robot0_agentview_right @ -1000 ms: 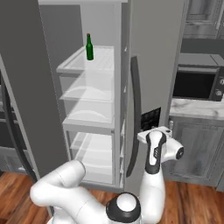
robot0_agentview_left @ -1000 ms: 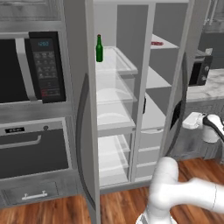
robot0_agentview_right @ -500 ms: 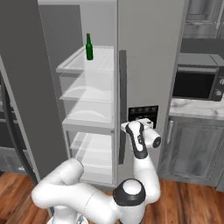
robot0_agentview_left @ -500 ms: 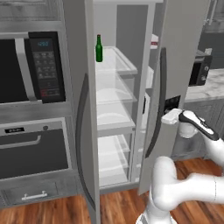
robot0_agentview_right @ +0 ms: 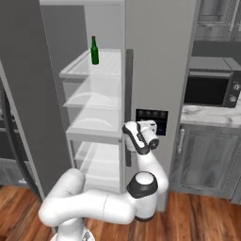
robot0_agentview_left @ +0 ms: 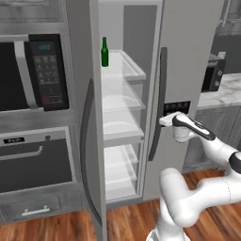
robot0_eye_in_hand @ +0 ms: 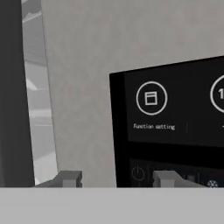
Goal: There's a steak in the fridge that needs to be moved to the freezer for freezing. Pick up the steak from the fridge, place it on any shelf in the freezer, and close the fridge and freezer doors when done.
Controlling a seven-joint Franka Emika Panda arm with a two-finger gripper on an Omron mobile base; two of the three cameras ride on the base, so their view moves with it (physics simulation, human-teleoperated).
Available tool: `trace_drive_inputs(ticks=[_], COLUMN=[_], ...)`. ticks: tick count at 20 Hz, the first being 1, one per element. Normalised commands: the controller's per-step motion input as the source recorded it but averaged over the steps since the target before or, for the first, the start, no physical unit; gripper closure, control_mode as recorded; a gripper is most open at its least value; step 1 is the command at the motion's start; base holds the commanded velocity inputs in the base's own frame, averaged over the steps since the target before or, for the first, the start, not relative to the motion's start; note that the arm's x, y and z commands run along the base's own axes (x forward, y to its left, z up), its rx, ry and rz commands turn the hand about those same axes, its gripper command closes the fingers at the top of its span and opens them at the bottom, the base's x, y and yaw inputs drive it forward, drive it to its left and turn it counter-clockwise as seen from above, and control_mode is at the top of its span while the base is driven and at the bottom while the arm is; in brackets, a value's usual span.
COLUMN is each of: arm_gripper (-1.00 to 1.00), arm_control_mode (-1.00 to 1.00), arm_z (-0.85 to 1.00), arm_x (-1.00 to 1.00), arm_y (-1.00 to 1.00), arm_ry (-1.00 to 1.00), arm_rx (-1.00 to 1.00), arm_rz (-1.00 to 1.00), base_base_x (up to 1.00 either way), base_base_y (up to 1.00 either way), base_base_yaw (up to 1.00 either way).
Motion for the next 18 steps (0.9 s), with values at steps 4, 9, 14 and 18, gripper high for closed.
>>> trace_drive_inputs(ticks=[4,9,14,18], arm_gripper=[-1.0,-1.0,-1.0,-1.0], arm_control_mode=[-1.0,-1.0,-1.0,-1.0], arm_z=[0.0,0.51,0.92,0.98], arm_x=[0.95,-0.21,-0.61,-0.99], arm_y=[0.54,-0.08,-0.24,-0.02], arm_ry=[0.0,0.06,0.1,0.14], arm_rx=[0.0,0.03,0.0,0.0], arm_rz=[-0.17,-0.15,-0.13,-0.02], base_base_x=[0.0,0.0,0.0,0.0], base_base_y=[0.0,0.0,0.0,0.0], base_base_yaw=[0.0,0.0,0.0,0.0])
